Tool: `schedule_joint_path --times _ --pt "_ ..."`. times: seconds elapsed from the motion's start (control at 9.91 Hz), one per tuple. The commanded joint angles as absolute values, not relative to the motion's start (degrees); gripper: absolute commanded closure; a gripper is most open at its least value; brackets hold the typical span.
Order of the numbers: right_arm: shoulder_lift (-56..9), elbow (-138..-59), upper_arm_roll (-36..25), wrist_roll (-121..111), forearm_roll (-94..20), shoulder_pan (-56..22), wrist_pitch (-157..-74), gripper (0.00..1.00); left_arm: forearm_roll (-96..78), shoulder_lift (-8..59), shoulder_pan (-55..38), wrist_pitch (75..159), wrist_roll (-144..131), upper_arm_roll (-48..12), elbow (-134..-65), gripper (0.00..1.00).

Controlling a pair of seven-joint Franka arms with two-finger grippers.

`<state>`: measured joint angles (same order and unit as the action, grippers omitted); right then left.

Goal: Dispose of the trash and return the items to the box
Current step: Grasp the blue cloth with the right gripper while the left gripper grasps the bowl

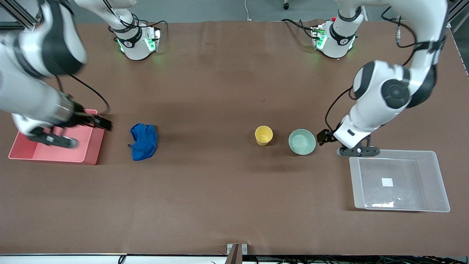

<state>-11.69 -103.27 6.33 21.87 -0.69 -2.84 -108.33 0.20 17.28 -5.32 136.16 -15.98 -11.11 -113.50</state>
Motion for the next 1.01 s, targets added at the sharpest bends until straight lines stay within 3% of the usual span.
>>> schedule_joint_path --times 0.0,0.2,0.3,0.4,0.5,0.71,0.81,0.91 --pt "-13.4 -115.4 6.7 25.4 1.7 -5.2 -120.6 0.00 1.4 23.8 -4.9 145.4 -16.6 -11.3 -117.9 0.01" --pt "-16.2 -123.0 6.7 25.3 4.6 -5.5 -133.4 0.00 1.4 26.6 -5.4 145.4 -16.6 -11.3 -117.9 0.16" --pt "-17.5 -125.4 6.7 25.3 6.2 -5.4 -137.8 0.00 1.4 27.7 -5.5 145.4 -16.6 -11.3 -117.9 0.30" --pt "-18.3 -126.1 6.7 25.3 6.4 -5.3 -139.6 0.08 1.4 28.6 -5.6 145.4 -16.7 -11.3 -117.6 0.51" --pt "-19.1 -126.1 6.7 25.3 6.4 -5.4 -139.7 0.35 1.4 29.4 -5.5 145.5 -16.6 -11.3 -117.4 0.68" --pt "-19.5 -125.8 6.7 25.4 6.4 -5.0 -139.5 0.93 1.4 30.4 -5.6 145.5 -16.7 -11.3 -117.3 0.85" --pt "-19.5 -125.5 6.6 25.6 6.4 -4.8 -139.0 0.99 1.4 30.7 -5.6 145.5 -16.7 -11.3 -117.0 0.96" --pt "-19.2 -125.1 6.6 26.7 6.3 -4.7 -138.7 0.99 1.4 30.3 -5.5 145.5 -16.5 -11.3 -116.8 1.00"
